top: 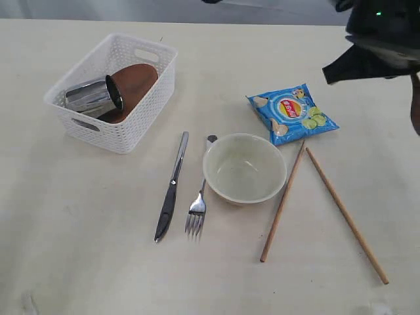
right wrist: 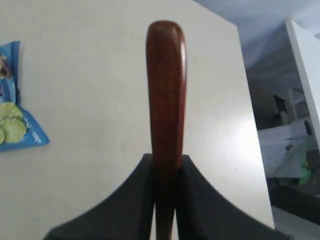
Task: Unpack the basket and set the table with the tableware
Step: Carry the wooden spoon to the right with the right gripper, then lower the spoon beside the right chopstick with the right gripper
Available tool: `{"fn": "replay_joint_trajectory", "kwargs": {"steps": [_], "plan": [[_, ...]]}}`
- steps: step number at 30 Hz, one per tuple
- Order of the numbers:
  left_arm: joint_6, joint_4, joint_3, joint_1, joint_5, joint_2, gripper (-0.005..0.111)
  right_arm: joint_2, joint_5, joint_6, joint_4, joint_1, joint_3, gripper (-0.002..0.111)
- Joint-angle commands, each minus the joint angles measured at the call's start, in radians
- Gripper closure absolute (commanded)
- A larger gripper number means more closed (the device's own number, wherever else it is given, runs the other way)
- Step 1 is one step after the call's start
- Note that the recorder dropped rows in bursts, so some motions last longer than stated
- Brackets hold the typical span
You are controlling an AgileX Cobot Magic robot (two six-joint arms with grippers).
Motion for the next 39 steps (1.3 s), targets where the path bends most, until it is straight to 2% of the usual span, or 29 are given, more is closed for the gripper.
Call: {"fn": "replay_joint_trajectory", "kwargs": {"steps": [1,3,8,14,19,29,32,39], "plan": [[-0.073,0.066,0.001,0.002,0.091,-0.009,0.034,0.02,0.026,-0.122,0.205,0.0,-0.007,0.109],[-0.078,0.066,0.001,0.002,0.125,-0.009,0.036,0.027,0.029,-0.202,0.302,-0.016,-0.007,0.109],[-0.078,0.066,0.001,0.002,0.189,-0.009,0.041,0.07,0.029,-0.221,0.384,-0.038,-0.005,0.109],[-0.078,0.066,0.001,0.002,0.258,-0.009,0.041,0.183,0.029,-0.239,0.481,-0.038,-0.005,0.109],[-0.078,0.066,0.001,0.002,0.283,-0.009,0.041,0.242,0.029,-0.372,0.625,-0.038,-0.005,0.109],[-0.078,0.073,0.001,0.002,0.287,-0.009,0.041,0.272,0.026,-0.263,0.52,-0.042,-0.007,0.109],[-0.078,0.079,0.001,0.002,0.301,-0.009,0.041,0.293,-0.039,-0.246,0.508,-0.042,-0.007,0.109],[-0.078,0.092,0.001,0.002,0.306,-0.009,0.041,0.377,-0.009,-0.137,0.357,-0.042,-0.007,0.109]]}}
